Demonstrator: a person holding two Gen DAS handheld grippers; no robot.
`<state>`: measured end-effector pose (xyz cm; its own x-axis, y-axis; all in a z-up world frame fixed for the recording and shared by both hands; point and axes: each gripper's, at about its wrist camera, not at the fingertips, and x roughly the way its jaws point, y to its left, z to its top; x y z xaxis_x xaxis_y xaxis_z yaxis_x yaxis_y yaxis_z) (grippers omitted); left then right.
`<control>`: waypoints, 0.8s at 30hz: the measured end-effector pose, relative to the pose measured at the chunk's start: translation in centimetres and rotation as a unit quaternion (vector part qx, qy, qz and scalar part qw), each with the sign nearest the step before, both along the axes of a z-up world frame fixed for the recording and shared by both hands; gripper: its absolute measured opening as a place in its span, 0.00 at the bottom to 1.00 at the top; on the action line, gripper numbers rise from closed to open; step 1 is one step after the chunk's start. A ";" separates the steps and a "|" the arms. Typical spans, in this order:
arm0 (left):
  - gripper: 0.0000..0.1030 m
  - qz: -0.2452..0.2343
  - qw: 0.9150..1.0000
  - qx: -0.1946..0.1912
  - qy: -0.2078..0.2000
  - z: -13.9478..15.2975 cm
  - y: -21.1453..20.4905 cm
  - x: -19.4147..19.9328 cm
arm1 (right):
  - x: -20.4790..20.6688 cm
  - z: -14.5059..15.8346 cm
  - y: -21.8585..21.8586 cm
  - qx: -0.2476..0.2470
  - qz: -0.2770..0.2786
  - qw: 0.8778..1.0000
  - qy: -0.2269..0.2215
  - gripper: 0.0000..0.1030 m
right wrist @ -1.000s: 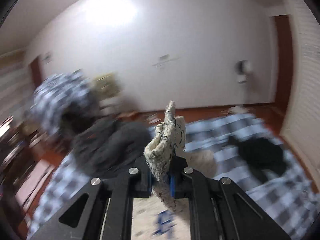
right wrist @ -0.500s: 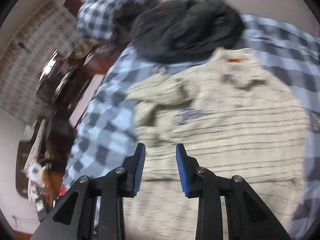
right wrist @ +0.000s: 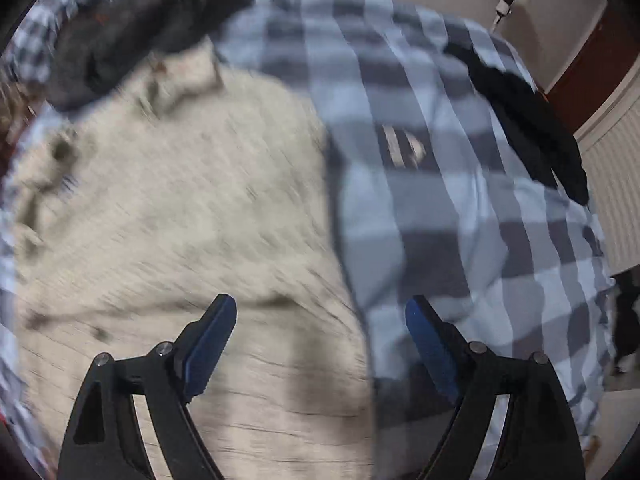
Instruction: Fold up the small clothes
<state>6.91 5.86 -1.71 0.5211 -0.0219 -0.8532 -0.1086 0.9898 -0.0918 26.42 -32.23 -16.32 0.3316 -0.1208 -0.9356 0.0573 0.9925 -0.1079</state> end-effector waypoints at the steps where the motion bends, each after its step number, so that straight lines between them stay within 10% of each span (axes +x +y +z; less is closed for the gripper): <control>1: 1.00 0.000 1.000 0.002 0.001 -0.1 -0.1 0.0 | -0.1 -0.8 -0.9 -0.012 0.002 1.000 0.013 0.82; 12: 1.00 -0.011 0.999 0.035 0.021 -1.6 -1.0 0.7 | 1.1 -3.4 -6.4 -0.010 -0.110 0.994 0.004 0.82; 17: 1.00 -0.015 0.999 0.036 0.022 -1.7 -1.2 0.9 | -0.5 -3.6 -13.9 0.088 -0.241 0.966 -0.034 0.82; 24: 1.00 -0.025 0.999 0.028 0.019 -1.4 -1.6 0.7 | -0.7 -4.6 -14.7 0.060 -0.176 0.981 0.050 0.88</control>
<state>7.64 4.29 -3.16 0.4875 0.0023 -0.8731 -0.0622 0.9975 -0.0321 25.70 -46.92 -20.97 0.1948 -0.0979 -0.9759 0.3943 0.9189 -0.0134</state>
